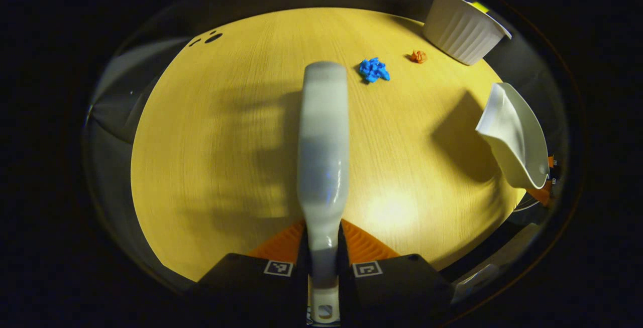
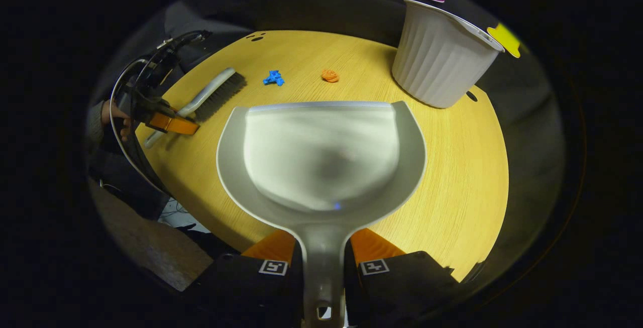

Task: Pick up the small broom and dustpan from the desktop, sweep the trash into the dustpan with the broom, and then empty the trash into the garbage bin.

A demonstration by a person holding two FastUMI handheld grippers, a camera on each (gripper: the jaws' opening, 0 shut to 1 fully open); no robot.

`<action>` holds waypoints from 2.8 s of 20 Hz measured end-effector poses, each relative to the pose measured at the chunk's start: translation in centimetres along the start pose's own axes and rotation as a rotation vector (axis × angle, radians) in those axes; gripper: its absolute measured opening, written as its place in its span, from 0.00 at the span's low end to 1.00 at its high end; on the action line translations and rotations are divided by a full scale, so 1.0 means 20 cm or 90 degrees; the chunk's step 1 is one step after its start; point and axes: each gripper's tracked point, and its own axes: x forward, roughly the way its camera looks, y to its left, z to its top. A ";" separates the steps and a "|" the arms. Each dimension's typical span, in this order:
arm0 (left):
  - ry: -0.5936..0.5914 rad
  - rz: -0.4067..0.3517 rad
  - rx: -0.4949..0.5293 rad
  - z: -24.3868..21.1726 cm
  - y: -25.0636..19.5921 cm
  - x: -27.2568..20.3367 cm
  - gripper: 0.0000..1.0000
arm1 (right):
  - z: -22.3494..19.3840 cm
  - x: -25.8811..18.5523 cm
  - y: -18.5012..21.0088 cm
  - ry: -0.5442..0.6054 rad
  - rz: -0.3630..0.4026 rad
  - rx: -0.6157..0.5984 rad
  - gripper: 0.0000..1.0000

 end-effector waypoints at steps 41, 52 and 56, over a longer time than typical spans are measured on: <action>-0.052 -0.236 0.356 0.77 -0.72 0.11 0.24 | 0.21 0.32 -0.09 0.062 0.052 -0.102 0.34; -0.097 -0.144 0.215 0.78 -0.53 0.12 0.23 | 0.09 0.38 -0.07 -0.005 0.021 -0.072 0.37; -0.098 -0.104 0.142 0.70 -0.36 0.12 0.24 | 0.10 0.39 -0.01 -0.007 -0.012 -0.003 0.37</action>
